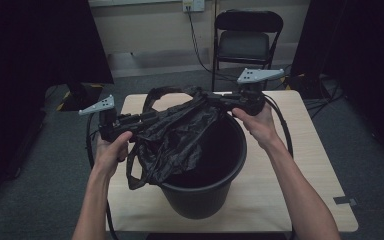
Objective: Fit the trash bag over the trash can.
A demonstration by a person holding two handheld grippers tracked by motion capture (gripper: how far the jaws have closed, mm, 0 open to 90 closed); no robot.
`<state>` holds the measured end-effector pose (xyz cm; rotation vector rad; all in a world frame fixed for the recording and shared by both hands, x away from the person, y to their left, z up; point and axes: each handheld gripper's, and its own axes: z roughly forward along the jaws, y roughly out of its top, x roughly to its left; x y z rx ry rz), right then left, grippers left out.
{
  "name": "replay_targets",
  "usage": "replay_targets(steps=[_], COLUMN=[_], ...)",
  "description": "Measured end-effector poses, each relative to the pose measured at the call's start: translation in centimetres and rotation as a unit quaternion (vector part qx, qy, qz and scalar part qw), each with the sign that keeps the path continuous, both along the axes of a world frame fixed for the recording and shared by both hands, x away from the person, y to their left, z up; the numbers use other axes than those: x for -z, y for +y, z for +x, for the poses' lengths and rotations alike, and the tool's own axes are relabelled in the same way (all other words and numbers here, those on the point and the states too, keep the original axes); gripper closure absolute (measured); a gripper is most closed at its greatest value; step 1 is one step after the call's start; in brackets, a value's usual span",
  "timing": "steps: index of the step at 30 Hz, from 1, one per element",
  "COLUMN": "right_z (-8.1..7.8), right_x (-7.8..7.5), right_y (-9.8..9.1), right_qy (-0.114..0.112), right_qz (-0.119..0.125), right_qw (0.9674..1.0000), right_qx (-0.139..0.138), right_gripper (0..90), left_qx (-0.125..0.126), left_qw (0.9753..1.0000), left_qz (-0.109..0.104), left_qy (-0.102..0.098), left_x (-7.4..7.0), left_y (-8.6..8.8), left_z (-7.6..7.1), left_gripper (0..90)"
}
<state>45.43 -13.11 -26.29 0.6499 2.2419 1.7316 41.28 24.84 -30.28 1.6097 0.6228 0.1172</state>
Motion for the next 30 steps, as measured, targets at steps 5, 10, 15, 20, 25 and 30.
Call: replay_targets(steps=[5,10,15,20,25,30], right_z=[-1.4,-2.4,-2.9,-2.3,-1.5,-0.4], right_x=[0.6,2.4,4.7,7.3,8.4,7.5], right_y=[-2.5,-5.8,-7.7,-7.2,-5.9,-5.2], right_qy=[-0.007,-0.001,0.015,0.04,0.054,0.049], right_qz=[0.021,0.048,0.052,0.036,0.031,0.026], right_qw=[0.9994,0.9979,0.9971,0.9973,0.9971,0.9972], right_qx=[0.027,0.044,0.054,0.049,0.045,0.05], right_gripper=[90.0,90.0,90.0,90.0,90.0,85.6], left_qx=[-0.004,-0.003,-0.008,-0.014,-0.009,-0.014], left_qw=[1.0,0.9999,0.9997,0.9995,0.9995,0.9994], left_qz=[-0.005,-0.003,0.009,0.012,0.013,0.008], left_qy=[-0.006,-0.012,-0.021,-0.026,-0.027,-0.031], left_x=[0.2,0.3,0.1,0.1,-0.1,-0.9], left_y=[0.1,0.2,0.1,0.2,0.7,0.3], left_z=[-0.7,-1.5,-2.2,-2.8,-2.9,-1.5], left_gripper=[61.1,60.9,60.1,58.6,56.5,51.1])
